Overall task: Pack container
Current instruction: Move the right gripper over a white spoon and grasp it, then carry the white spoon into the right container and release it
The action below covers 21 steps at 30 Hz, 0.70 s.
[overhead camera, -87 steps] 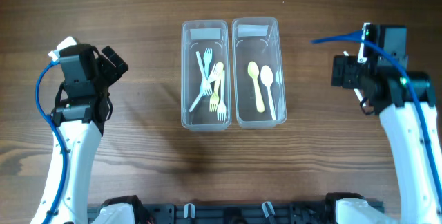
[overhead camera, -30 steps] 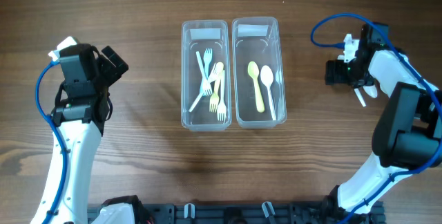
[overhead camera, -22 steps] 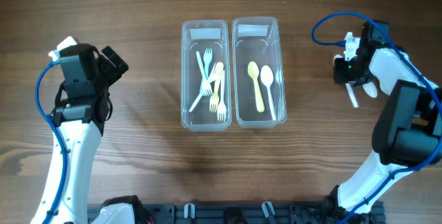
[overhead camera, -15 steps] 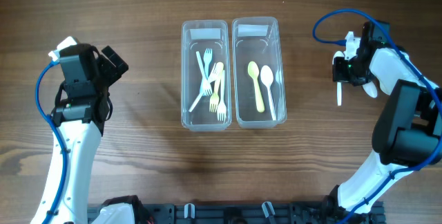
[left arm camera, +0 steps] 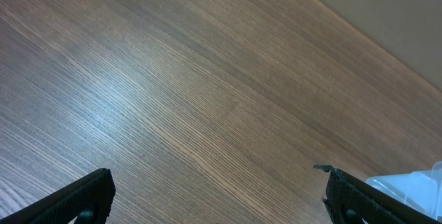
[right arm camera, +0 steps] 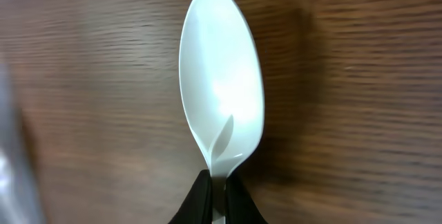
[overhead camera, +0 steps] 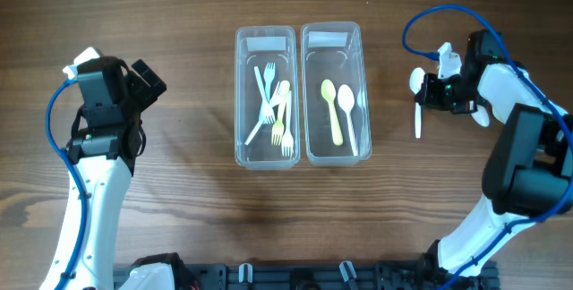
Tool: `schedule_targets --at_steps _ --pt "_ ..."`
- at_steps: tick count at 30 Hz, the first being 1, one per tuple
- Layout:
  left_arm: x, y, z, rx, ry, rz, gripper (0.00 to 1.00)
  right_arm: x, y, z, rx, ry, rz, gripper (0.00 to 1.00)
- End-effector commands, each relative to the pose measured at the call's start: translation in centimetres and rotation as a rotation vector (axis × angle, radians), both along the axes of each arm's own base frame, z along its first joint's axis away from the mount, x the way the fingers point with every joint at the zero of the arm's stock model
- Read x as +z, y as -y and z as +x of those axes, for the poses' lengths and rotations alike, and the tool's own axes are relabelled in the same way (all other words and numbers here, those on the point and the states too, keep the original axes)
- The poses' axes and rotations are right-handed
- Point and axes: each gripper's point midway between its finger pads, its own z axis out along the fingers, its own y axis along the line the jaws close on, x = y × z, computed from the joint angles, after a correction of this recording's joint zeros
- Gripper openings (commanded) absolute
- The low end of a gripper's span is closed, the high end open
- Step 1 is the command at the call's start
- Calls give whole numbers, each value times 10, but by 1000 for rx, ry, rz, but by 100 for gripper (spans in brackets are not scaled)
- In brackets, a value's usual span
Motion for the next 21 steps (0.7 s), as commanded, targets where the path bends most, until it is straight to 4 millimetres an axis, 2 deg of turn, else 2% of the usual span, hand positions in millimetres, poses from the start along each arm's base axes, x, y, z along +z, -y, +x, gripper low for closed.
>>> schedule_targets --at_steps 1,7,9,13,14,16,21 --pt "3 -4 -1 3 3 21 100 51 -17 7 23 121 57 4" --pt "3 -4 -1 3 4 20 100 113 -34 3 69 253 41 4" --pt "3 -4 -1 3 4 20 100 134 -49 -1 102 299 51 4" --pt "3 -4 -1 3 3 21 100 164 -77 -8 153 365 60 4" --pt "3 -4 -1 3 4 20 100 175 -95 -12 179 389 73 4" --pt "3 -4 -1 3 4 20 100 183 -114 -15 222 412 83 4" --pt "3 -4 -1 3 4 20 100 187 -158 -18 285 423 129 4"
